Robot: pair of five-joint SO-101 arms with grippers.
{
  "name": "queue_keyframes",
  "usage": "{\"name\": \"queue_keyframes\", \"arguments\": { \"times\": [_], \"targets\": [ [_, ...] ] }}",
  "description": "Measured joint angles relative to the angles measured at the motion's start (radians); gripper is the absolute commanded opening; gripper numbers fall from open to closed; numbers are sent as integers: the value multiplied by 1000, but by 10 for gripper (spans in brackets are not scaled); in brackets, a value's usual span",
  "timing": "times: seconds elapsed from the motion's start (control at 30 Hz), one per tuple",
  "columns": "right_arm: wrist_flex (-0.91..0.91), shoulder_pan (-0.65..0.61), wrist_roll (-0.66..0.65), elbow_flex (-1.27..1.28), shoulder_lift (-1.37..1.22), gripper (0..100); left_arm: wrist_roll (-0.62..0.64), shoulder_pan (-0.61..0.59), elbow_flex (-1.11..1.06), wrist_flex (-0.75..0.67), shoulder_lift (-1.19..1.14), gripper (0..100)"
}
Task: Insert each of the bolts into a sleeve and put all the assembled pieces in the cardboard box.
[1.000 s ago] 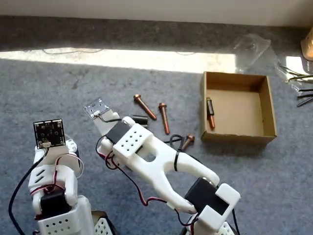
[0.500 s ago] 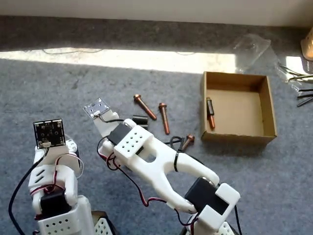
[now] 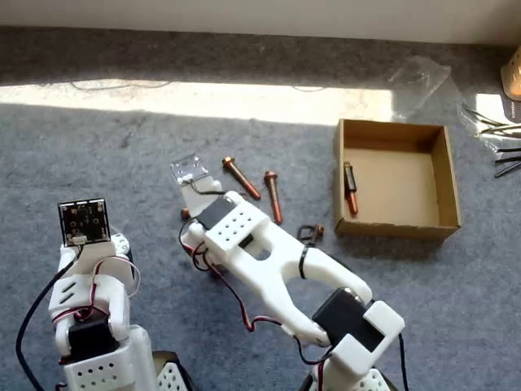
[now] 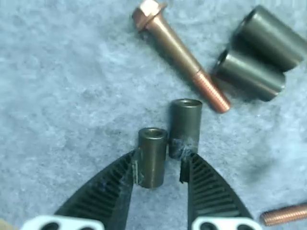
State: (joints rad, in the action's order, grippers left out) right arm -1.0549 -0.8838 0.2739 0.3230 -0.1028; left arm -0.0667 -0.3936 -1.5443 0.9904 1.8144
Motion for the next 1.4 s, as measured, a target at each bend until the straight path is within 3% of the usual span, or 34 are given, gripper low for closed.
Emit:
{"name": "queue_keyframes", "arguments": {
  "times": [1.4],
  "targets": [
    [58, -60, 14, 77, 0, 119, 0, 0, 0, 0, -3, 10]
  ]
}}
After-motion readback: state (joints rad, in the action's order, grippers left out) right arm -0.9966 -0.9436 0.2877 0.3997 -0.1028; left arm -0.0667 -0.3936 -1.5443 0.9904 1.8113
